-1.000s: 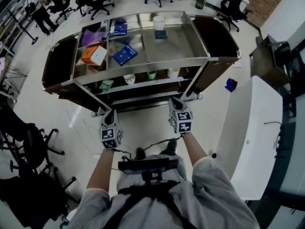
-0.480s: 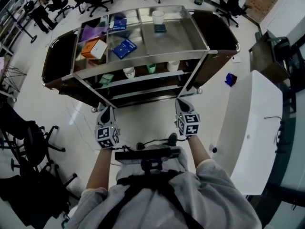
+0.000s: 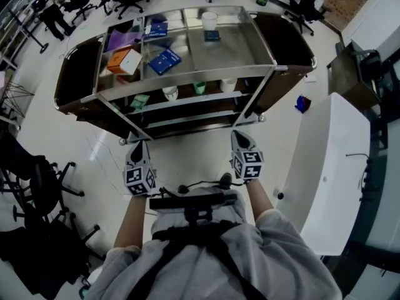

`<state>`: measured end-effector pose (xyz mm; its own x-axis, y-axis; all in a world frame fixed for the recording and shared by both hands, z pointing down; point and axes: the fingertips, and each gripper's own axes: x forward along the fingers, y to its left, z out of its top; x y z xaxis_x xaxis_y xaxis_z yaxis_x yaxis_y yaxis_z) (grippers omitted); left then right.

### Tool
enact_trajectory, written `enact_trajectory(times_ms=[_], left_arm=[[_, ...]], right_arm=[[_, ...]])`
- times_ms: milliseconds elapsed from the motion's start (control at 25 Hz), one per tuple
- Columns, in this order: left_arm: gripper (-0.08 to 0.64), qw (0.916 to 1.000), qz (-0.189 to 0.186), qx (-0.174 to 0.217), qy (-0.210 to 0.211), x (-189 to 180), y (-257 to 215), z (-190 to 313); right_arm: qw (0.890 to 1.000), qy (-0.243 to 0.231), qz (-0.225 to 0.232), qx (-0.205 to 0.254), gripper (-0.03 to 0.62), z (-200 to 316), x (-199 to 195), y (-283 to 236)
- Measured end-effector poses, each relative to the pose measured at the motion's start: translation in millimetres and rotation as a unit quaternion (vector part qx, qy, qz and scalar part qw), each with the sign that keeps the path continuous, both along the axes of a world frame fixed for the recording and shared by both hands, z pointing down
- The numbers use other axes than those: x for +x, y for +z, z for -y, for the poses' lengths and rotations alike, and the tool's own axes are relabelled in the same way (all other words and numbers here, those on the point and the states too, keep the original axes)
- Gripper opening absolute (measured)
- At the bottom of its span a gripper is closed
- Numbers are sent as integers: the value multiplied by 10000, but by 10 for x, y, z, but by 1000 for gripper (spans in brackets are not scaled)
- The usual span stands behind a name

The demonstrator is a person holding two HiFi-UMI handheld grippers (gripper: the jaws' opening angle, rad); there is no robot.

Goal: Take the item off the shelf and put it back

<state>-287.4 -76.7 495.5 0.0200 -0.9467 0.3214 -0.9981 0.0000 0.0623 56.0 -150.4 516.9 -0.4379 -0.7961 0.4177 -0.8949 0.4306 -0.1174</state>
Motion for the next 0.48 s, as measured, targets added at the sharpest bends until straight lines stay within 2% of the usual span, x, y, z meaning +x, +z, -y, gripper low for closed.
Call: enact_trajectory(times_ms=[480], left_arm=[[5,10000,-15,-3,-70,-91,75,-62]], right_arm=[[10000,58,1,31,8,14,58,56]])
